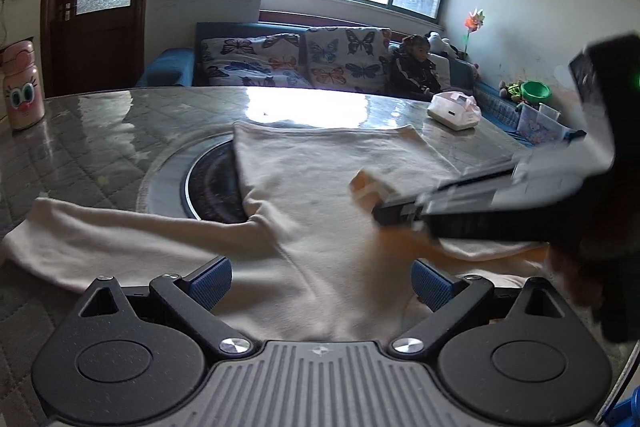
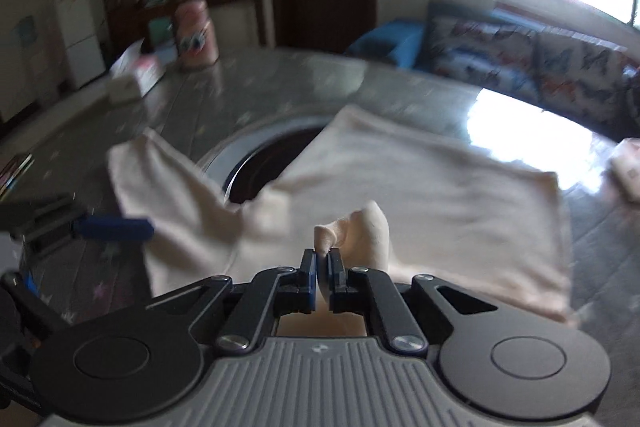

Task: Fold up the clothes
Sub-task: 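Fold the lifted side over the body with the right gripper and release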

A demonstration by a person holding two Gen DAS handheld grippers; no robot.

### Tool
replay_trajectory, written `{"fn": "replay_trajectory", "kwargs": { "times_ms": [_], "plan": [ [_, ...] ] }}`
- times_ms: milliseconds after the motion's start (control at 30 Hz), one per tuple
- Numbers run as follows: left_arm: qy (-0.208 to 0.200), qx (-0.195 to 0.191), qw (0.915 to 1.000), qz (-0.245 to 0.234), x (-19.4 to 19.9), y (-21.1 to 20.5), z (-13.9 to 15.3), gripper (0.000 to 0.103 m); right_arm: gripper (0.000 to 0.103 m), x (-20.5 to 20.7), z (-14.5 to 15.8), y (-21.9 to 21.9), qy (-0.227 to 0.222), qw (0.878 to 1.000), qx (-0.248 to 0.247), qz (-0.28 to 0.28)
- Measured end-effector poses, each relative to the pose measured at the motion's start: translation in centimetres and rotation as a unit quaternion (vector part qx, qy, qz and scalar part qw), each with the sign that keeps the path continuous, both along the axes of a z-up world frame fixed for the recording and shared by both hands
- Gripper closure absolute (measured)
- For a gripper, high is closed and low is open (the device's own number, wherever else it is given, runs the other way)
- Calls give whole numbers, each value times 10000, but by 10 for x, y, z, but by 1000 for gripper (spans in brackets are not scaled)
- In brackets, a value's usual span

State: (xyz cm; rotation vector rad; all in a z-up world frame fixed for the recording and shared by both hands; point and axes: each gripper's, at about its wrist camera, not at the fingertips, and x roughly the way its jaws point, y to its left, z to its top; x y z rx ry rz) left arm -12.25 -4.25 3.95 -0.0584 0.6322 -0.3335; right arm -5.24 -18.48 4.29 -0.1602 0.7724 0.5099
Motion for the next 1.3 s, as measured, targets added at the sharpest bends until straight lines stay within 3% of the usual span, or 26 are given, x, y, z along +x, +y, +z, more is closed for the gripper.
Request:
{"fn": "replay_trajectory", "kwargs": {
  "times_ms": [133,200,433,667,733,900,1033,1300],
  "plan": [
    [17,48,10000,0,1,1,-1,4,91,-13,0,-1,29,9998,-1,218],
    [-34,46,10000,-22,2,0,2,4,83,-20,7,-11,-68,9997,4,240],
    [-192,3,9997,-174,12,-9,11,6,82,-36,22,-67,-248,9996,-84,-113],
    [-122,263,9978,-593,31,-46,1,40,82,-42,7,-127,-98,9958,-35,-912],
    [-86,365,9972,-639,36,-53,-5,46,82,-44,3,-135,-72,9953,6,-967],
    [180,366,9975,-584,46,-55,-17,80,82,-48,-2,-141,-102,9954,134,-942],
    [184,412,9977,-502,42,-50,-18,99,82,-48,-5,-141,-75,9956,180,-921],
    [-60,179,9990,-402,21,-34,4,101,75,-41,8,-155,-345,9920,267,-1182]
  ]
}}
